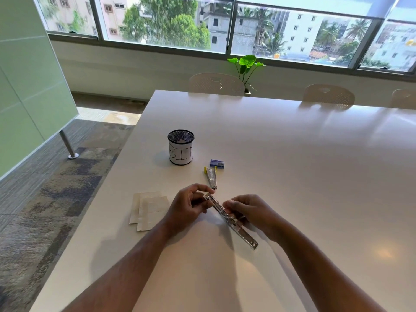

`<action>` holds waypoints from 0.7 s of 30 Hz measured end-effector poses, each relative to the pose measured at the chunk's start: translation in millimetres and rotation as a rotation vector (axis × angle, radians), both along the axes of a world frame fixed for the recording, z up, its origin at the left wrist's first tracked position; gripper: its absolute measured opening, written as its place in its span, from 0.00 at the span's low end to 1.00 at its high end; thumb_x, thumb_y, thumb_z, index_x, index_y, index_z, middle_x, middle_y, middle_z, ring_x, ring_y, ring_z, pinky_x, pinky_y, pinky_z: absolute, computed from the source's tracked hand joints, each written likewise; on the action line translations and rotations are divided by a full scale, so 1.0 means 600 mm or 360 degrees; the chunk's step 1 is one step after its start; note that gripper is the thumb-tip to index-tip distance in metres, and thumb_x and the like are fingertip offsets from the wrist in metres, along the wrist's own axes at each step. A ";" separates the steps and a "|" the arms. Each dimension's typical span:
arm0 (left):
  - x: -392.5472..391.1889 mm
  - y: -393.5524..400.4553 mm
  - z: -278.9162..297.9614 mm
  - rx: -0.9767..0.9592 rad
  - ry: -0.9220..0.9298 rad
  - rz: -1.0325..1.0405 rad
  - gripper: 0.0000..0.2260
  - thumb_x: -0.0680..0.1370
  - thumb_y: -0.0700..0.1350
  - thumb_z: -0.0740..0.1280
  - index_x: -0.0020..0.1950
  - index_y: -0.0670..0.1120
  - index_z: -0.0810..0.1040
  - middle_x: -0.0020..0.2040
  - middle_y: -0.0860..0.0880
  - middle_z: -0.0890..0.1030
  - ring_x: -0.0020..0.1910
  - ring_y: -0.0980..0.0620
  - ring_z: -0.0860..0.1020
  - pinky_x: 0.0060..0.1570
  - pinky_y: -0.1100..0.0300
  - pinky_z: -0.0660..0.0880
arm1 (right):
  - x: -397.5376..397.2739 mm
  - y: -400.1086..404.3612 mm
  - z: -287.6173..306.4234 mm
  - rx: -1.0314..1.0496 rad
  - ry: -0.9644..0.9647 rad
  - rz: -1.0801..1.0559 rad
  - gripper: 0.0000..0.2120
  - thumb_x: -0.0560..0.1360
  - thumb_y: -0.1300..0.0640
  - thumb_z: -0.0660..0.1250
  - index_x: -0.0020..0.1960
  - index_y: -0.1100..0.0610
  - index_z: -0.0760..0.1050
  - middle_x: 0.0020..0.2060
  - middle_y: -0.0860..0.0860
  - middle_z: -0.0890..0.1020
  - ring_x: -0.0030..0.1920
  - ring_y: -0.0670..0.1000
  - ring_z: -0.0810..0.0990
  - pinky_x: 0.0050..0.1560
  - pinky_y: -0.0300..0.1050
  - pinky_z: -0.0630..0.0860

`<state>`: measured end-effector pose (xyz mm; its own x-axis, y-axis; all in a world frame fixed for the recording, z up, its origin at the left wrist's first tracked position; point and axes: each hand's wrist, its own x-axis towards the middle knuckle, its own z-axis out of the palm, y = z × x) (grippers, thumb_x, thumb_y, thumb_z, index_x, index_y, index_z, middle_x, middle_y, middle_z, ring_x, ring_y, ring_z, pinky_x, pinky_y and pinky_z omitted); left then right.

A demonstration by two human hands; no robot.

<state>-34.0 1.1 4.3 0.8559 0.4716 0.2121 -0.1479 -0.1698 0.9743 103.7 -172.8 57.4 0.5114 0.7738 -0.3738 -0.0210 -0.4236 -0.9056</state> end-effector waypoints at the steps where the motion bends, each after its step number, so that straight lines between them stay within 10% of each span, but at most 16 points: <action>1: 0.000 0.001 0.000 -0.0046 -0.0027 0.0003 0.12 0.77 0.33 0.73 0.58 0.43 0.80 0.44 0.39 0.86 0.38 0.50 0.79 0.44 0.58 0.79 | 0.002 -0.002 0.004 -0.0063 -0.0079 0.0092 0.14 0.83 0.52 0.66 0.55 0.61 0.84 0.42 0.56 0.84 0.39 0.50 0.77 0.41 0.41 0.73; 11: 0.003 -0.002 0.005 -0.0063 -0.0039 0.0006 0.11 0.76 0.28 0.72 0.54 0.40 0.78 0.51 0.40 0.87 0.49 0.48 0.84 0.53 0.59 0.80 | 0.009 -0.010 -0.010 0.0060 0.0010 0.0095 0.06 0.79 0.61 0.72 0.52 0.65 0.84 0.36 0.54 0.83 0.33 0.46 0.77 0.35 0.37 0.74; 17: 0.002 -0.002 0.000 0.0106 0.0016 -0.0016 0.11 0.73 0.27 0.74 0.46 0.42 0.79 0.51 0.42 0.87 0.53 0.45 0.86 0.57 0.55 0.81 | 0.009 -0.022 -0.030 0.0144 -0.1186 0.0049 0.08 0.73 0.57 0.78 0.51 0.51 0.84 0.40 0.49 0.85 0.37 0.46 0.80 0.45 0.51 0.80; 21: 0.005 0.004 -0.006 0.0148 0.0027 -0.0013 0.09 0.72 0.27 0.75 0.46 0.37 0.80 0.51 0.44 0.88 0.52 0.48 0.87 0.56 0.58 0.81 | 0.004 -0.033 -0.040 0.0217 -0.1461 0.0156 0.10 0.72 0.56 0.76 0.52 0.48 0.83 0.44 0.41 0.83 0.41 0.46 0.81 0.46 0.49 0.80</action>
